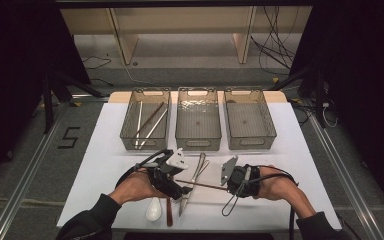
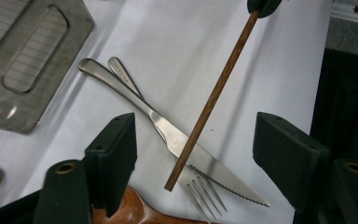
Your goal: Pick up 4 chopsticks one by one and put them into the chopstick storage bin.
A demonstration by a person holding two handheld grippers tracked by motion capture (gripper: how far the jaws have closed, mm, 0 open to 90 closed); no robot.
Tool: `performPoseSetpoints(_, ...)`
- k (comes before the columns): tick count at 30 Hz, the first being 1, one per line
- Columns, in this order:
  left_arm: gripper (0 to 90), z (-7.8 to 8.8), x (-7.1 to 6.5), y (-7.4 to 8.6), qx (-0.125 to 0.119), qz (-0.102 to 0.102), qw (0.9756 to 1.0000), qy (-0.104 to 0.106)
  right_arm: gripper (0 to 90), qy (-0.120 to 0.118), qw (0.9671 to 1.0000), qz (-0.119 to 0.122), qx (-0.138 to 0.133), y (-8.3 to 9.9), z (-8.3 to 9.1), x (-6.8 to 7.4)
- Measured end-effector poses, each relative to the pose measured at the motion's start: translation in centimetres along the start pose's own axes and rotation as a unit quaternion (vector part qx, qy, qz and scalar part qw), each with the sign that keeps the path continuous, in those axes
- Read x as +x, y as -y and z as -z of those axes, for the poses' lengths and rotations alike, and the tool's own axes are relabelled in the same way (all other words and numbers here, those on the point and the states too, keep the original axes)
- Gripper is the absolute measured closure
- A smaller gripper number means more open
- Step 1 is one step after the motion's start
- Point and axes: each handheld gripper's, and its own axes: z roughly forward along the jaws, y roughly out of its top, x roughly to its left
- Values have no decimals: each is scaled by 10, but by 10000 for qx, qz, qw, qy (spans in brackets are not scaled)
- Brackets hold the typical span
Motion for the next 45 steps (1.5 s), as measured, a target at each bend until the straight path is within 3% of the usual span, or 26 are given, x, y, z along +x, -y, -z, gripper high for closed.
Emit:
performPoseSetpoints(4, 387, -3, -1, -3, 150, 17, 9997, 173, 852, -14, 10000, 65, -71, -1, 0, 1)
performPoseSetpoints(17, 489, -13, -1, -7, 460, -29, 9986, 243, 852, 128, 9995, 254, -129, -4, 2, 6)
performPoseSetpoints(45, 786, -21, -5, -13, 695, -306, 9949, 669, 852, 165, 9981, 568, -163, -6, 2, 10)
